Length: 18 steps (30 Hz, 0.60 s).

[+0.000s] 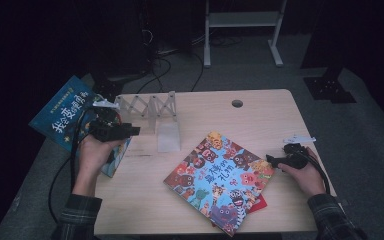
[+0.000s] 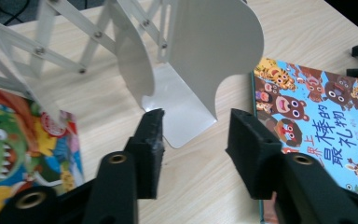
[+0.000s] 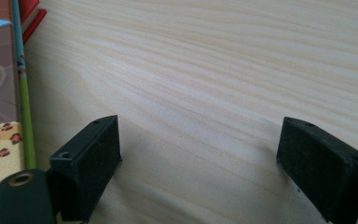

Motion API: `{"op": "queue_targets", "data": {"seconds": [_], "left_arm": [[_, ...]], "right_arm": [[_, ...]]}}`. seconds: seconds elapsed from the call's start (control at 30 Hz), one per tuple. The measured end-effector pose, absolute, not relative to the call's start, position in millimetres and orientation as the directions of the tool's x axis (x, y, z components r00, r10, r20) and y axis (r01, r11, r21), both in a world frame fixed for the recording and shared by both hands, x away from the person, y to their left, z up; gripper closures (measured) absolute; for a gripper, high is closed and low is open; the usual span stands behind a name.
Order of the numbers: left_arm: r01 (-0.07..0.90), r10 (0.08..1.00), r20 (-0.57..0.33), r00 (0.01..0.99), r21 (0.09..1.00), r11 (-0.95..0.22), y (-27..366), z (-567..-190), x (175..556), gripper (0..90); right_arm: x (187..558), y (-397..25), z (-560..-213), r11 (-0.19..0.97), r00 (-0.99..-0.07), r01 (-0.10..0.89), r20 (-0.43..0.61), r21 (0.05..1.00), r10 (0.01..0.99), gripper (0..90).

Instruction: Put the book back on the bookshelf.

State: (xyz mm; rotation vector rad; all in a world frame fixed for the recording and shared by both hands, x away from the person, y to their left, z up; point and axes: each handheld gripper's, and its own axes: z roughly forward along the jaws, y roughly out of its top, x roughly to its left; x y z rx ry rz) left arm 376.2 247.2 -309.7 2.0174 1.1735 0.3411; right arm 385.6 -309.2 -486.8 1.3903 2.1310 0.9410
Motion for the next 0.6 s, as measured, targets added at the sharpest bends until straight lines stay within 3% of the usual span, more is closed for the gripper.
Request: {"op": "queue_targets", "data": {"seconds": [0.33,0.47,0.6], "left_arm": [[0.621,0.797,-0.135,0.589,0.706,-0.340,226.3,-350.1,370.0,34.8],[0.589,0.771,-0.135,0.622,0.730,-0.347,220.3,-364.0,366.3,34.6],[0.589,0.756,-0.149,0.637,0.727,-0.353,215.3,-379.0,362.3,37.7]], "right_arm": [[384.5,-309.1,-486.0,0.261,-0.397,0.630,0.015,0.731,0.918,14.6],[381.3,-311.1,-478.8,0.263,-0.382,0.657,0.011,0.707,0.924,33.3],[373.8,-316.4,-468.0,0.226,-0.362,0.655,0.037,0.721,0.931,38.4]]}}
